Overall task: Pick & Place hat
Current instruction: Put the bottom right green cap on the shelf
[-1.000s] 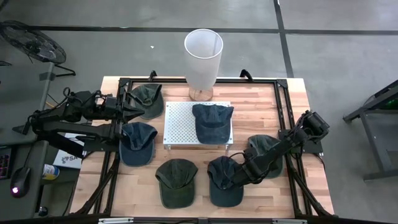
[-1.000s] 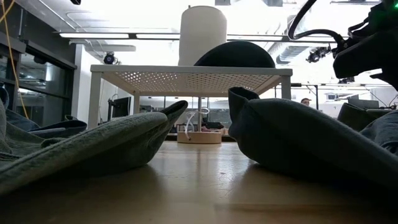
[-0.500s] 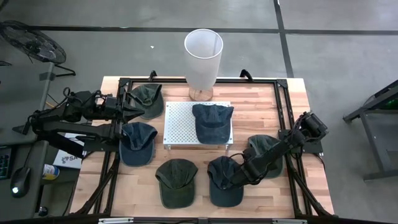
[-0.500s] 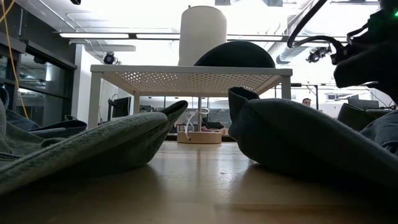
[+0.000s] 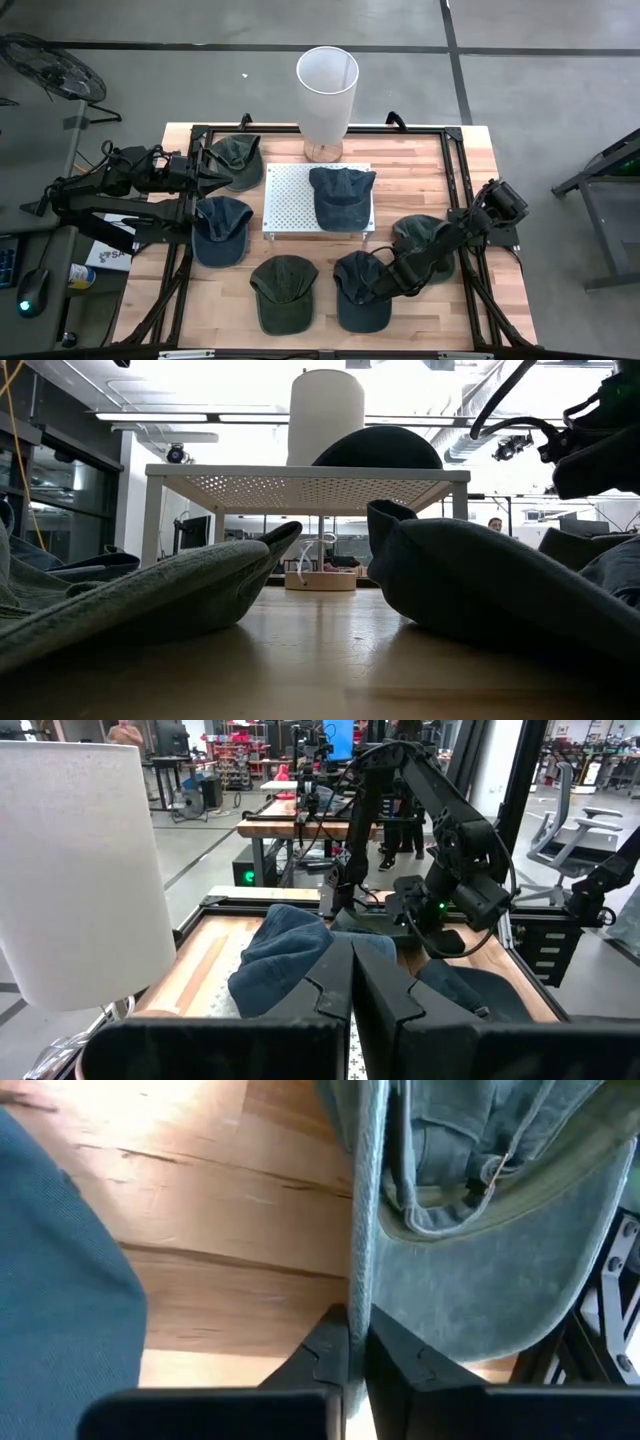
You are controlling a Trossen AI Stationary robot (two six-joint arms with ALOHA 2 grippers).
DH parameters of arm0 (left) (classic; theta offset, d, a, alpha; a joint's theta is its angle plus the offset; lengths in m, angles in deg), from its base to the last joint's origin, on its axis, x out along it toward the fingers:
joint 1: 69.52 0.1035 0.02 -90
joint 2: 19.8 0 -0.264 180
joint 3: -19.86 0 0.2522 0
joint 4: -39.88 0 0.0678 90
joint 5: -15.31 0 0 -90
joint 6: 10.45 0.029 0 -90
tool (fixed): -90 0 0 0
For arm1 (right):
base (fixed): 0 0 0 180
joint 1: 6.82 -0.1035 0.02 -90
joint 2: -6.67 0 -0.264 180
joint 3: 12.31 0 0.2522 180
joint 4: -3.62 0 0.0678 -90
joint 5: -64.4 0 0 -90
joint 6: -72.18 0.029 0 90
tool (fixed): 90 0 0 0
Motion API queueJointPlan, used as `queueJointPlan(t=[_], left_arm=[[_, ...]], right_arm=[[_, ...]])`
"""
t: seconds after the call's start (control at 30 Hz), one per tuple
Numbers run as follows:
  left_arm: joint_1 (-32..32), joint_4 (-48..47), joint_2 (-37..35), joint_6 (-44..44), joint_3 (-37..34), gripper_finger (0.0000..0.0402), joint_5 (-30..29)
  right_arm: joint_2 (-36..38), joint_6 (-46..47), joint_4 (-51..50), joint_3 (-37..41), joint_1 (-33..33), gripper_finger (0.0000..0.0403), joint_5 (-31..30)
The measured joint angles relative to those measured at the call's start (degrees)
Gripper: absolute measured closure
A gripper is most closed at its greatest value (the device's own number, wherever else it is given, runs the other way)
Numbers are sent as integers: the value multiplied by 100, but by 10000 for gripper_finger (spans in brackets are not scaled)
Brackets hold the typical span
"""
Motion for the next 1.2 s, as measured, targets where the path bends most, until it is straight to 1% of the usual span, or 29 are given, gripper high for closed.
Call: queueJointPlan(t=[0.17,0.23,0.33,0.43,0.6,0.63,0.77,0.97,1.2], left_arm=[[-2,0,2,0,0,399,0],[-1,0,1,2,0,399,0],[-2,0,2,2,0,399,0],[0,0,1,2,-1,399,0],[-1,0,0,4,0,399,0],[-2,0,0,4,-1,399,0],[-2,2,0,11,-2,399,0],[-1,3,1,-14,0,399,0],[-1,36,39,-480,-1,399,0]], right_arm=[[170,-74,-34,0,0,395,104],[392,-12,-47,0,0,395,96],[816,101,-192,-66,-31,395,-95],[1238,235,-650,-325,-105,395,-487],[1729,229,-1720,-1058,-271,395,-887],[1817,167,-1746,-1206,-301,395,-1002],[2209,-110,-1734,-1554,-400,395,-1840],[2560,-779,-1722,-1901,-365,395,-2699],[2799,-1715,-1725,-2467,-363,395,-3676]])
